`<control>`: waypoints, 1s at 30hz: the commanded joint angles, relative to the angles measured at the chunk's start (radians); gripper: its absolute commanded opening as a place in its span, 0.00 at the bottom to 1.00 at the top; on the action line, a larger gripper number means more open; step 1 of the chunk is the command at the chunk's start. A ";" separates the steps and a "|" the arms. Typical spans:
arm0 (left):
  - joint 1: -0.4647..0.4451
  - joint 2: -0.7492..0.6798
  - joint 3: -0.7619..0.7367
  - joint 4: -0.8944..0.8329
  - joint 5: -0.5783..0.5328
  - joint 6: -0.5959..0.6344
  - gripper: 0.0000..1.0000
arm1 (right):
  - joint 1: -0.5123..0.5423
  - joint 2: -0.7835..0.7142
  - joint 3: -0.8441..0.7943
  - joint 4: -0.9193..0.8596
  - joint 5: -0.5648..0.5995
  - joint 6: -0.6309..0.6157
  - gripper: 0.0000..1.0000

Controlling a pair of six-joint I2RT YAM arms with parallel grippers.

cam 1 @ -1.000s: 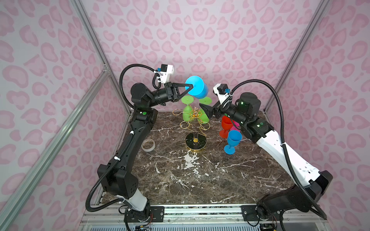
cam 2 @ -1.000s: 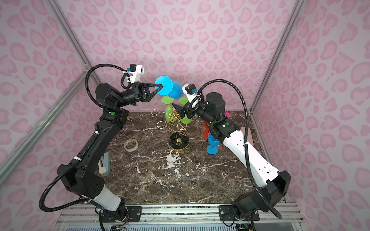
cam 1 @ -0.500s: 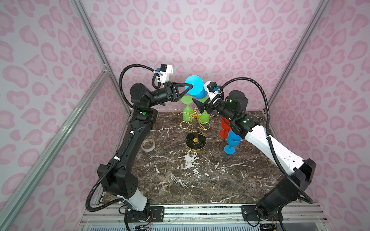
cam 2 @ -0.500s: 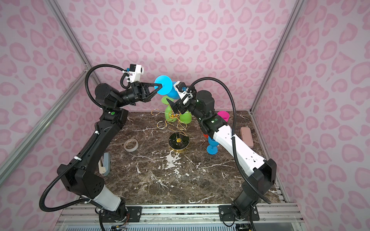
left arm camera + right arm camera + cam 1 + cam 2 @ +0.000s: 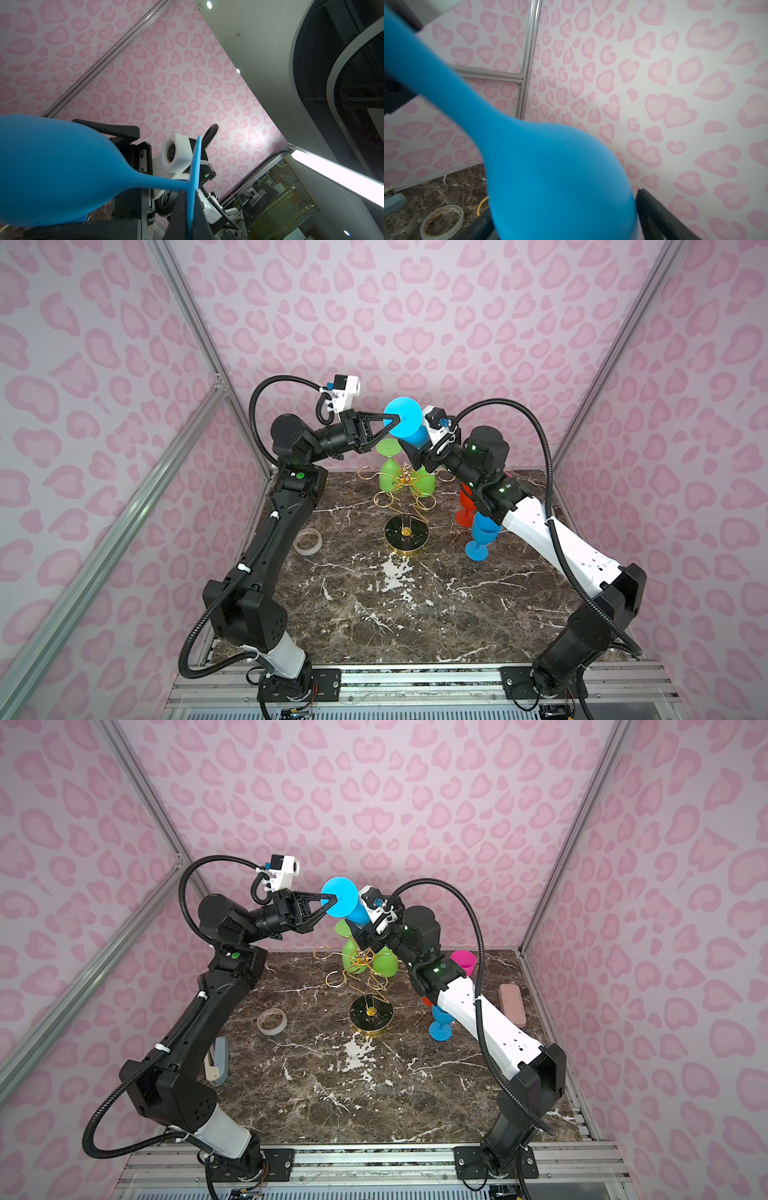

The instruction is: Take the wine glass off the wine glass rack

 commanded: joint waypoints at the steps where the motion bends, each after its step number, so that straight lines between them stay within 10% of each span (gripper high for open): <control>1: -0.002 0.003 -0.001 0.062 0.008 -0.023 0.04 | 0.001 0.004 -0.004 0.047 0.017 0.005 0.86; 7: -0.002 0.006 0.003 0.059 0.010 -0.032 0.07 | 0.001 -0.026 -0.034 0.057 0.014 0.009 0.80; 17: -0.001 0.017 0.048 0.029 -0.015 0.061 0.43 | 0.004 -0.118 -0.072 -0.058 0.000 0.003 0.76; 30: 0.001 -0.120 -0.098 -0.314 -0.289 0.899 0.59 | -0.042 -0.069 0.306 -0.753 0.004 0.127 0.73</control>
